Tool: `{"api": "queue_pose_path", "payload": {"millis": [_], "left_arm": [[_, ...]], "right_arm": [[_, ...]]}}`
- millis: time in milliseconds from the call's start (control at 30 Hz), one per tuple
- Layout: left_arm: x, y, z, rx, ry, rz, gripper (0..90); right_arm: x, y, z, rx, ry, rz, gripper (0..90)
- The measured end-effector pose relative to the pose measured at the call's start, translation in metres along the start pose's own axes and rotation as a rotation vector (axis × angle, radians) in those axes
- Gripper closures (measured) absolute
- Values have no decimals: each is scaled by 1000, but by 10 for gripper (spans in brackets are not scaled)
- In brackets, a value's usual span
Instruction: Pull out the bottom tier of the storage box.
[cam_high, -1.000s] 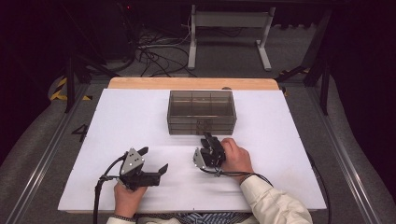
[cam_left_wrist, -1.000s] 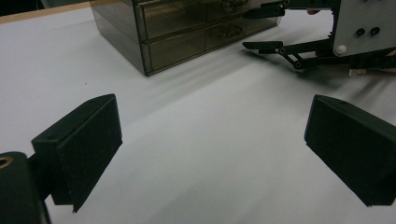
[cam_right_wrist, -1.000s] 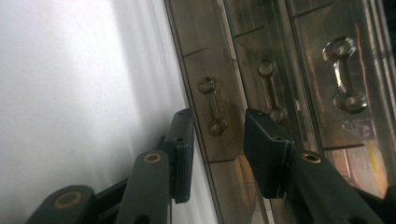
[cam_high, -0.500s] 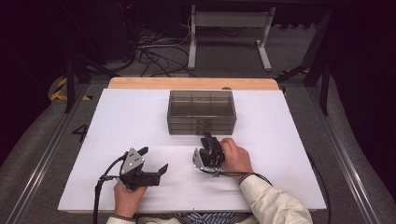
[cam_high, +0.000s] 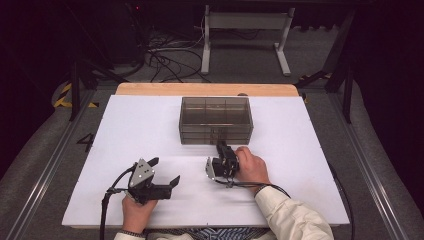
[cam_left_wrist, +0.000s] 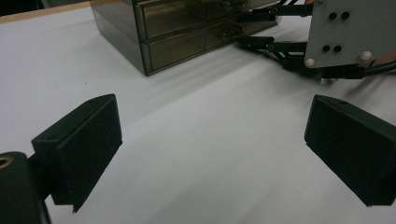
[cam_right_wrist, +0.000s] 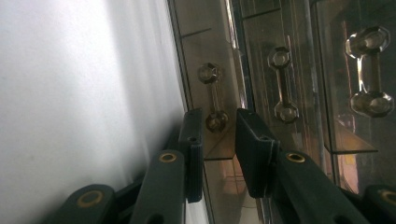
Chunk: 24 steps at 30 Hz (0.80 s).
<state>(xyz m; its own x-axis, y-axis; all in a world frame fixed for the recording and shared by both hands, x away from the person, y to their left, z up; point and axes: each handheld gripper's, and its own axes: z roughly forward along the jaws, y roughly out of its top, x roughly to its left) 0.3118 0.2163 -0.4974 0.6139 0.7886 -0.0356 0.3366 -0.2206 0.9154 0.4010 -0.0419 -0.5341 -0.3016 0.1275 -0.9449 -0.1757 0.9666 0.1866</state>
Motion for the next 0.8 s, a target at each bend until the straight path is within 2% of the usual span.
{"api": "queue_pose_path", "payload": {"millis": [167,467,600,700,800], "left_arm": [[0,0,0,0,1,0,49],[-1,0,0,3,4,3,52],[-1,0,0,3,4,4,52],[-1,0,0,2,4,3,52],[-1,0,0,2,4,3,52]], "right_arm": [[1,1,1,6,2,-29,764],[2,2,2,26,-12,-45,784],[1,2,1,33,5,3,787],[1,2,2,30,0,-15,793],[1,3,1,35,2,-9,794]]}}
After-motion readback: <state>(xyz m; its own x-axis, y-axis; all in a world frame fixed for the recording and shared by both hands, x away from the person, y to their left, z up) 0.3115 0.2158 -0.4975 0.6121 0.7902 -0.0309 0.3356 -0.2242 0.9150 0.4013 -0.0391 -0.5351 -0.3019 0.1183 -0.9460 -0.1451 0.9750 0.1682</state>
